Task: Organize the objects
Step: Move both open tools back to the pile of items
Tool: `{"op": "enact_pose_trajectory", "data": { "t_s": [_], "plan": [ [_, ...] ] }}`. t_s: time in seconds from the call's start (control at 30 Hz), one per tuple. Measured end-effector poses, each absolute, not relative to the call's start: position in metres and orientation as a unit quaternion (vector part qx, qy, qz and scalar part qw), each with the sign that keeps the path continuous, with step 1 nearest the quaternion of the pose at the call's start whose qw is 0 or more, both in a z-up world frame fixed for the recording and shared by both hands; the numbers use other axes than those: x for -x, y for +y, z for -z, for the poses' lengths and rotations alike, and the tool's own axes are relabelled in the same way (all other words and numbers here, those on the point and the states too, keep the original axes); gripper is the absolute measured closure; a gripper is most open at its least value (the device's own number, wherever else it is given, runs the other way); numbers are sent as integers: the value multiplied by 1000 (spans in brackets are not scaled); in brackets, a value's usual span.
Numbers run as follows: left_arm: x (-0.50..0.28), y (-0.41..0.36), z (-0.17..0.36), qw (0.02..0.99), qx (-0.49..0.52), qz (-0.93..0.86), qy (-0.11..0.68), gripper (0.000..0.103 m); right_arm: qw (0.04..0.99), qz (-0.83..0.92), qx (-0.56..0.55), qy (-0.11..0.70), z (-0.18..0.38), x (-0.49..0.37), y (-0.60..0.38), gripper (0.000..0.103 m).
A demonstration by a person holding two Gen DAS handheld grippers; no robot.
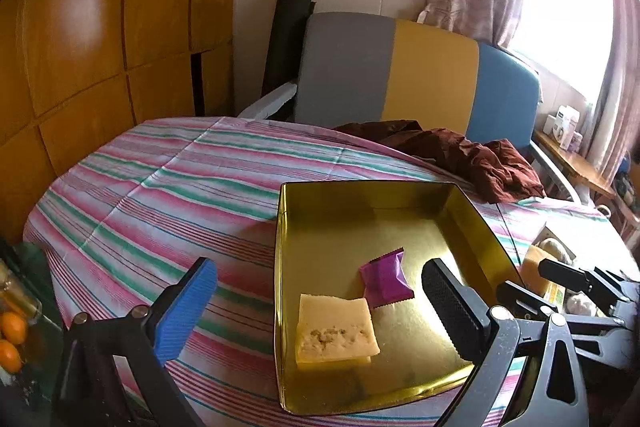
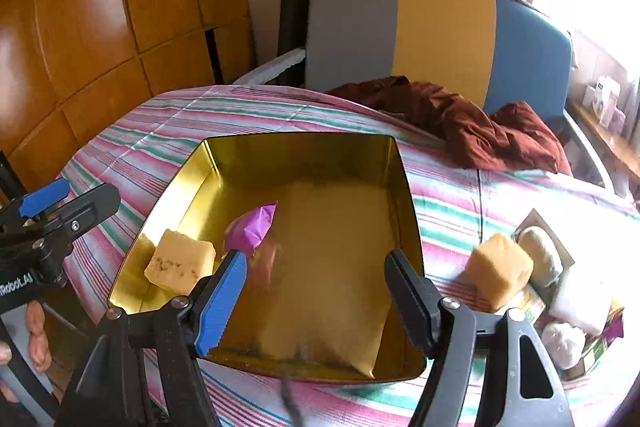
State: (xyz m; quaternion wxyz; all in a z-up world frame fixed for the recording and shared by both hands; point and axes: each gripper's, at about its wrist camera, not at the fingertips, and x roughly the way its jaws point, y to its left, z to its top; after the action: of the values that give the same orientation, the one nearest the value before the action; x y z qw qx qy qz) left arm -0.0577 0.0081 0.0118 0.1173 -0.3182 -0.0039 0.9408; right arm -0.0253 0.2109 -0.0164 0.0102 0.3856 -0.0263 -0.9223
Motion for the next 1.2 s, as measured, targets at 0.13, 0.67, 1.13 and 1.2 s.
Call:
{"op": "enact_pose_trajectory", "data": {
  "t_s": [0.13,0.67,1.13,1.2],
  "plan": [
    [51,15,-14,124,313,-942,9,0,10,924,-381,-41,15,18,218,30],
    [33,51,-10,174,318,-931,47,0,-48,915,-387,-101,19,-9,285,30],
    [30,93,1,262,348,-898,58,0,-224,864,-361,-272,24,-78,459,26],
    [27,104,-1,278,342,-895,67,0,-243,854,-356,-290,28,-86,478,26]
  ]
}}
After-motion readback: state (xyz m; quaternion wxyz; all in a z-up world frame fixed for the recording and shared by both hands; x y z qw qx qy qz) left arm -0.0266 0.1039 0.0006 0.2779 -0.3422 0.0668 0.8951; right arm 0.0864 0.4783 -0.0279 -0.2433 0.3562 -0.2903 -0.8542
